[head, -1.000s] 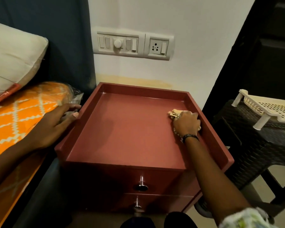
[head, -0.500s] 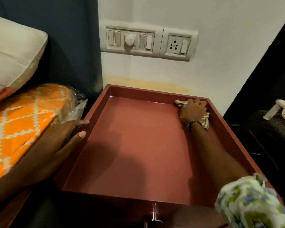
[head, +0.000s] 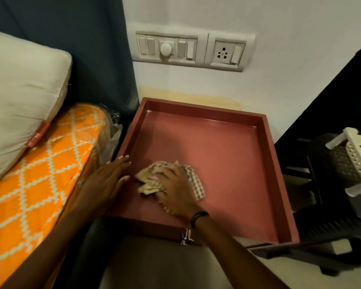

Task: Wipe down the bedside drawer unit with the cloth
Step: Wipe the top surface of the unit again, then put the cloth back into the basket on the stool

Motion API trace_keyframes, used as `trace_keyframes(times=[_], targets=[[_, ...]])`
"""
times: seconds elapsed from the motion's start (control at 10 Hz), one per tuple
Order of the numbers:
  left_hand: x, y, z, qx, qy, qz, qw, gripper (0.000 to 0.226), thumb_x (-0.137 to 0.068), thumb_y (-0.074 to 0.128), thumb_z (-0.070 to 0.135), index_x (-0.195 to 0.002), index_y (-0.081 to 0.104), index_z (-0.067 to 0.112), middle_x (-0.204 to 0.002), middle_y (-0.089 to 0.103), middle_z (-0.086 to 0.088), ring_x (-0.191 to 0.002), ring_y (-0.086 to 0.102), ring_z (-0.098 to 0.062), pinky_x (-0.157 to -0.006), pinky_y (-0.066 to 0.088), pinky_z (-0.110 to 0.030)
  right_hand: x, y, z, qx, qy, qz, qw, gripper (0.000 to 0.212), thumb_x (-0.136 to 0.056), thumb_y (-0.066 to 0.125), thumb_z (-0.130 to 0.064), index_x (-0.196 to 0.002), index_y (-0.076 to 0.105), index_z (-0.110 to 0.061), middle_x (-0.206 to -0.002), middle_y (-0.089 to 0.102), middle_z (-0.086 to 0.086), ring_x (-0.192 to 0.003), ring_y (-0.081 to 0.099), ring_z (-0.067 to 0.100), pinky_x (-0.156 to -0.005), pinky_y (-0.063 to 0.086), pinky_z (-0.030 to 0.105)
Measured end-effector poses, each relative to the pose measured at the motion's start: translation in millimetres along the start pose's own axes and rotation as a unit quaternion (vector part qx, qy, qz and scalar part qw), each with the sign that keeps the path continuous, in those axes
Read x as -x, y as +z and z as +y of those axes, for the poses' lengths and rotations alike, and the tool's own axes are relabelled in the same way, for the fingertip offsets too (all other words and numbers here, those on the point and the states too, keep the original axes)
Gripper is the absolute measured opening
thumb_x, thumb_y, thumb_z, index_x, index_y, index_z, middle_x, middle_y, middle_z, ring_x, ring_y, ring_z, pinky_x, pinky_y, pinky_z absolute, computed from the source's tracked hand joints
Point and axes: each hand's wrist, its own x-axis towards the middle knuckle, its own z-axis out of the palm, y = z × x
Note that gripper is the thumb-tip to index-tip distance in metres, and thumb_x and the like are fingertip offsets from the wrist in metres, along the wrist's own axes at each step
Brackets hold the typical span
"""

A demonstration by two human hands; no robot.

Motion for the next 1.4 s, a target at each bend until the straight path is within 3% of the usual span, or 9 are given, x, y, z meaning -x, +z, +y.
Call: trace_keyframes(times=[0.3,0.4,0.6,0.8,0.9,1.1,1.2,1.3,1.4], targets=[[65.5,-29.7,134.5,0.229,-0.167,-0.047,0.958,0.057,-0.098,0.025,0.049,-0.136,0.051,0.016,-0.138,0.05,0.006,-0.125,0.046,-0.007,-0.106,0.023,-0.008,122.9,-78.3,14.4,0.149,0.463,0.08,0.87,0.076,-0.082,0.041,-0.058,-0.138,0.043,-0.006,-0.139,0.05,0.015,-0.131,0.04,0.032,-0.115,0.02,0.049],[78.2,-47.5,155.3,0.276,-0.22,-0.048,0.935,0.052,-0.094,0.03,0.051,-0.136,0.048,0.026,-0.137,0.049,0.012,-0.124,0.043,0.002,-0.102,0.021,-0.003,110.1,-48.7,-41.0,0.113,0.389,0.039,0.914,0.089,-0.076,0.049,-0.071,-0.134,0.05,-0.004,-0.135,0.055,0.016,-0.126,0.048,0.03,-0.107,0.032,0.043],[96.2,-80.4,152.0,0.3,-0.278,-0.006,0.913,0.056,-0.095,0.027,0.051,-0.135,0.049,0.02,-0.136,0.049,0.012,-0.128,0.042,-0.001,-0.108,0.03,-0.019,86.1,-4.6,-107.5,0.057,0.111,-0.155,0.98,0.061,-0.074,0.04,-0.023,-0.129,0.056,-0.004,-0.135,0.055,0.015,-0.13,0.044,0.033,-0.098,0.048,0.045],[104.4,-106.5,157.4,0.361,-0.419,0.0,0.833,0.036,-0.1,0.04,0.025,-0.131,0.051,0.011,-0.129,0.054,0.0,-0.121,0.048,-0.012,-0.101,0.036,-0.027,54.6,-58.0,-120.3,-0.29,0.293,-0.114,0.904,0.034,-0.092,0.046,-0.021,-0.118,0.066,-0.013,-0.123,0.065,0.009,-0.113,0.061,0.02,-0.096,0.047,0.026],[99.7,-109.4,158.8,0.388,-0.49,-0.042,0.779,0.034,-0.101,0.039,0.022,-0.13,0.05,0.008,-0.128,0.054,-0.005,-0.123,0.049,-0.023,-0.1,0.037,-0.032,43.2,-103.3,-131.3,-0.493,0.442,-0.063,0.747,0.032,-0.091,0.052,-0.004,-0.114,0.064,-0.022,-0.116,0.067,0.009,-0.104,0.062,0.02,-0.09,0.049,0.036],[61.0,-123.4,174.8,0.411,-0.594,-0.019,0.692,0.043,-0.099,0.045,0.026,-0.139,0.042,0.01,-0.145,0.042,-0.016,-0.131,0.042,-0.032,-0.109,0.035,-0.048,48.6,-170.1,-132.7,-0.651,0.501,0.0,0.57,0.03,-0.088,0.045,0.005,-0.107,0.063,-0.01,-0.101,0.066,0.011,-0.094,0.062,0.024,-0.074,0.052,0.032],[29.5,-137.8,199.9,0.479,-0.662,0.02,0.576,0.058,-0.097,0.044,0.043,-0.142,0.038,0.008,-0.145,0.043,-0.017,-0.13,0.043,-0.034,-0.103,0.039,-0.043,52.4,-212.1,-119.4,-0.686,0.502,0.048,0.525,0.026,-0.084,0.051,0.002,-0.104,0.063,-0.01,-0.1,0.065,0.011,-0.094,0.061,0.025,-0.075,0.053,0.035],[4.3,-150.0,244.3,0.666,-0.623,0.021,0.409,0.059,-0.096,0.032,0.054,-0.136,0.044,0.012,-0.128,0.052,-0.009,-0.119,0.05,-0.034,-0.096,0.04,-0.044,63.2,-256.3,-97.8,-0.652,0.489,0.077,0.574,0.032,-0.074,0.071,-0.02,-0.104,0.066,-0.012,-0.106,0.063,0.012,-0.102,0.059,0.029,-0.09,0.048,0.042],[-28.3,-153.0,281.1,0.725,-0.577,0.008,0.375,0.075,-0.088,0.031,0.069,-0.133,0.05,0.013,-0.126,0.057,-0.015,-0.114,0.055,-0.035,-0.096,0.044,-0.048,73.6,-299.3,-66.1,-0.63,0.491,0.116,0.59,0.044,-0.077,0.07,-0.027,-0.114,0.061,-0.006,-0.102,0.063,0.007,-0.095,0.06,0.025,-0.085,0.049,0.037]])
